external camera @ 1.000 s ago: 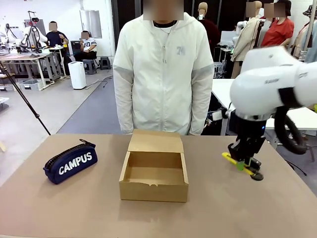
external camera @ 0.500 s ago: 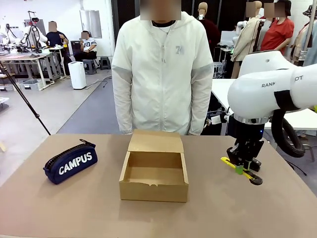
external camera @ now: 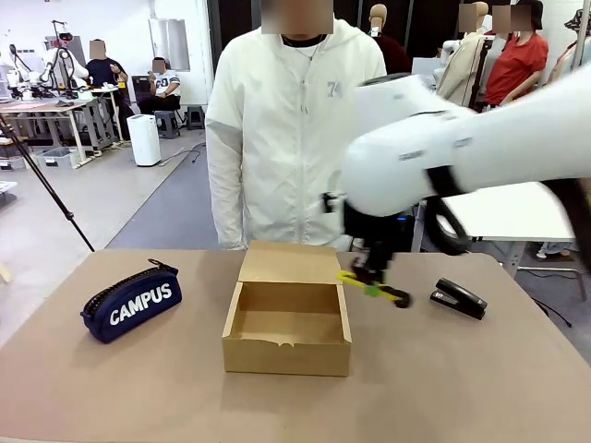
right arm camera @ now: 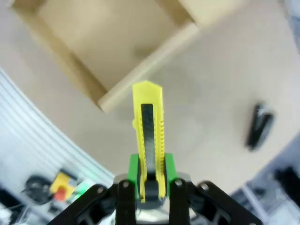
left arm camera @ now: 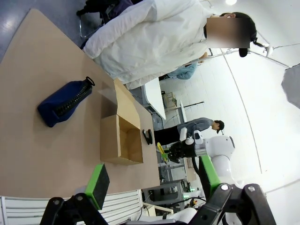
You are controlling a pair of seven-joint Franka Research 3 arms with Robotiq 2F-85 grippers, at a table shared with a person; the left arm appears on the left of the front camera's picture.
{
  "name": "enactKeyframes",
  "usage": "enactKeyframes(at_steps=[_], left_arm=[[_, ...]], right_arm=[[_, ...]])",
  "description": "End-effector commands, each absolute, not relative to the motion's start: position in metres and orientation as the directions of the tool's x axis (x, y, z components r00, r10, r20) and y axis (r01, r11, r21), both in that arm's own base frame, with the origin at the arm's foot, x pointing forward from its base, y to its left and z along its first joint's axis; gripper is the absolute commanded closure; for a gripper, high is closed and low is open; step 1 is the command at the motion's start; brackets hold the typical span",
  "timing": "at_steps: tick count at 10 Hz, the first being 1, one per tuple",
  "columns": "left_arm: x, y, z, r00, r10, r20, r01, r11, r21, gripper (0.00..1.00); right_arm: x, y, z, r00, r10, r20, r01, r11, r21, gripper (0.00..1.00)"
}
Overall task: Pack the items into the box.
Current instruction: Pick up the item indicated by the person and place it inside the Mailer Box.
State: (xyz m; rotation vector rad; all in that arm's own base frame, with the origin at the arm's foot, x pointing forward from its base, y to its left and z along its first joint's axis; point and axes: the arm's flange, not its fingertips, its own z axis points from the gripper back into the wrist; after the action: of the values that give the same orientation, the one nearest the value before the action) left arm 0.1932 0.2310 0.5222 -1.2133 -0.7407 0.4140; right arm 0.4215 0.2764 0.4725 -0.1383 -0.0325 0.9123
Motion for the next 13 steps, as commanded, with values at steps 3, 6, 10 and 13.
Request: enactKeyframes(at_steps=[3,6,10,13], left_arm=[[0.194,0.231,0.523,0.696,0.650,0.305,0.118,0.316,-0.942,0.00],[0.194,0.231,0.523,0.696,0.650,0.305,0.118,0.316,-0.942,0.00],[0.194,0.231,0.523,0.696,0.650,0.305,0.118,0.316,-0.942,0.00],[0.194,0.231,0.523,0.696,0.650,0.305,0.118,0.316,-0.942,0.00]], right_arm=[[0.485,0.372,0.435,0.163,0.972,-0.167,-0.969,0.126,-0.215,1.00],[0.498,0.404,0.399,0.143,0.986,-0.090,-0.977,0.126,-0.170,1.00],[0.490,0.412,0.368,0.212,0.975,-0.074,-0.977,0.208,-0.058,1.00],[0.489,0.408,0.369,0.230,0.970,-0.078,-0.972,0.225,-0.068,1.00]])
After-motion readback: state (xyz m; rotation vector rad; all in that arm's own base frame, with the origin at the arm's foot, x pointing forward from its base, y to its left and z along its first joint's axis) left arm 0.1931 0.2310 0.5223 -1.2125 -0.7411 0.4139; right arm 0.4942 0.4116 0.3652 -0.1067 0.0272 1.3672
